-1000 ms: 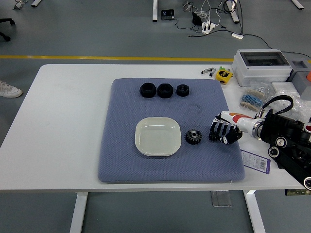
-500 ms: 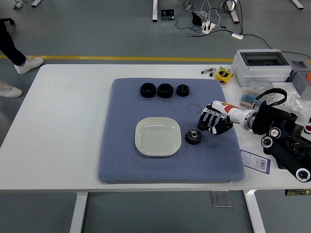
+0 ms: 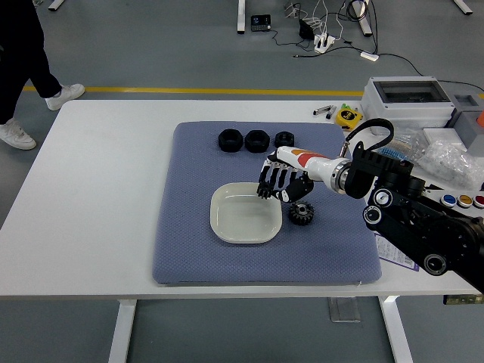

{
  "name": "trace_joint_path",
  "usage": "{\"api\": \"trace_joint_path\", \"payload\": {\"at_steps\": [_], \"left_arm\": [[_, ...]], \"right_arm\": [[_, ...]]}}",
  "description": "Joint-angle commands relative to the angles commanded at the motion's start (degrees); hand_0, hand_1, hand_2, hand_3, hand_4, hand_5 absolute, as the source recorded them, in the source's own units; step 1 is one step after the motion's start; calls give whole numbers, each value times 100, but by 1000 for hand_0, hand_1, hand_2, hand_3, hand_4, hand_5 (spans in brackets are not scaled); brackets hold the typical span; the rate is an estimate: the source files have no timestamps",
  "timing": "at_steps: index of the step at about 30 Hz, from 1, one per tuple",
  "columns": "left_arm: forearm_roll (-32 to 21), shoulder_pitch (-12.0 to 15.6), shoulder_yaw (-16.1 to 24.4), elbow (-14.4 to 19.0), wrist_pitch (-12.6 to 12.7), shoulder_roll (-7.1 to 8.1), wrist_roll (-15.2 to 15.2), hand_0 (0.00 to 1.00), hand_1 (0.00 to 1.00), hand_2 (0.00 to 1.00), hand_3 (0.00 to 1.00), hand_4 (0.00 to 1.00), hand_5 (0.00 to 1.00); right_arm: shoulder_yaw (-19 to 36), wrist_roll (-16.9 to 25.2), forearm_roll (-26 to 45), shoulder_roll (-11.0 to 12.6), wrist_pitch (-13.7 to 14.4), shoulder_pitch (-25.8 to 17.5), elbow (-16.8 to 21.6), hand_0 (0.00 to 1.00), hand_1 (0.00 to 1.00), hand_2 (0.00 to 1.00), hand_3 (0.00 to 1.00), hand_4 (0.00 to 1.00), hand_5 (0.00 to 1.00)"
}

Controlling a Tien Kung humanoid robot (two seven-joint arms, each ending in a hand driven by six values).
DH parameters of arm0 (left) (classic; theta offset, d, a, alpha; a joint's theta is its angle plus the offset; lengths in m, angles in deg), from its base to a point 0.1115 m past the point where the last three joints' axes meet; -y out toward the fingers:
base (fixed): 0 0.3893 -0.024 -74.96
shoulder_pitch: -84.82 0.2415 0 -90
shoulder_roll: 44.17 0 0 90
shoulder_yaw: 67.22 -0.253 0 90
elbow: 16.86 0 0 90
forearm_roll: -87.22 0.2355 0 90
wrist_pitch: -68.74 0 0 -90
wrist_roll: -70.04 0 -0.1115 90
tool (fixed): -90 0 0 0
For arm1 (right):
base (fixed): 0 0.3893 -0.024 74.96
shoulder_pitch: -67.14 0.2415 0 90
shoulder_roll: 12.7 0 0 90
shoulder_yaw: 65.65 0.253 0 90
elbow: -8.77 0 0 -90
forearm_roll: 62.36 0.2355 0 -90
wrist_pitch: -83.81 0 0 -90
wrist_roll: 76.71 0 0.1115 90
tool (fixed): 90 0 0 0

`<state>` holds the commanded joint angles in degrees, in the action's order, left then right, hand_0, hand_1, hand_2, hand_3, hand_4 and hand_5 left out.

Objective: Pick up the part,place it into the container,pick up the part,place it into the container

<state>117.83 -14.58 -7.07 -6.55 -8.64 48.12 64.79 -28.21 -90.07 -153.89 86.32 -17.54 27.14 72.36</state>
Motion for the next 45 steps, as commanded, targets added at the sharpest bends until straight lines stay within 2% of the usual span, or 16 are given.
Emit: {"api": "trace_joint_path", "payload": {"at_steps": [4, 5, 10, 11, 16, 17, 19, 30, 35, 40, 41, 45], "left_arm": [[13, -9, 15, 0, 7, 9, -1, 721, 628, 623, 553, 592, 546], [13, -10, 12, 0, 8, 12, 0, 721, 624, 622, 552, 592, 546], [20, -20, 9, 0, 11, 22, -4, 721, 624, 622, 552, 592, 546], [13, -22, 3, 0, 12, 24, -4, 721, 624, 622, 552, 593, 547], [22, -16, 16, 0, 18, 29, -3, 721, 624, 622, 552, 593, 547], [25, -16, 6, 0, 17, 29, -5, 721, 620, 621, 553, 592, 546], [19, -16, 4, 0, 18, 29, -5, 721, 620, 621, 553, 592, 546], [120, 18, 61, 0, 18, 20, -28, 721, 616, 618, 552, 592, 548], [205, 57, 122, 0, 24, 9, -39, 721, 616, 619, 551, 593, 551], [239, 73, 151, 0, 28, 5, -41, 721, 616, 619, 551, 593, 551], [240, 74, 151, 0, 30, 3, -40, 720, 618, 620, 552, 592, 550], [229, 79, 149, 0, 31, 3, -35, 720, 618, 620, 552, 592, 550]], "right_arm": [[-213, -62, -127, -195, 8, 116, -168, 414, 461, 529, 525, 550, 2], [-272, -66, -172, -239, 10, 141, -226, 463, 537, 649, 703, 837, 188], [-459, -156, -140, -438, -61, 223, -566, 463, 537, 649, 703, 837, 188], [-470, -167, -171, -459, -70, 232, -605, 506, 635, 767, 886, 998, 312], [-525, -316, -276, -571, -164, 284, -847, 506, 635, 767, 886, 998, 312], [-521, -315, -291, -586, -157, 278, -880, 519, 650, 807, 943, 998, 334], [-501, -308, -316, -588, -133, 263, -897, 519, 650, 807, 943, 998, 334], [-136, -270, -288, -390, -121, 283, -460, 512, 648, 805, 930, 998, 357], [56, -250, -289, -236, -123, 304, -285, 512, 640, 793, 906, 998, 356], [102, -213, -357, 0, -108, 282, -325, 512, 640, 793, 906, 998, 356], [117, -176, -365, 63, -76, 257, -329, 494, 626, 757, 865, 998, 351], [137, -126, -417, 254, -43, 197, -321, 494, 626, 757, 865, 998, 351]]}}
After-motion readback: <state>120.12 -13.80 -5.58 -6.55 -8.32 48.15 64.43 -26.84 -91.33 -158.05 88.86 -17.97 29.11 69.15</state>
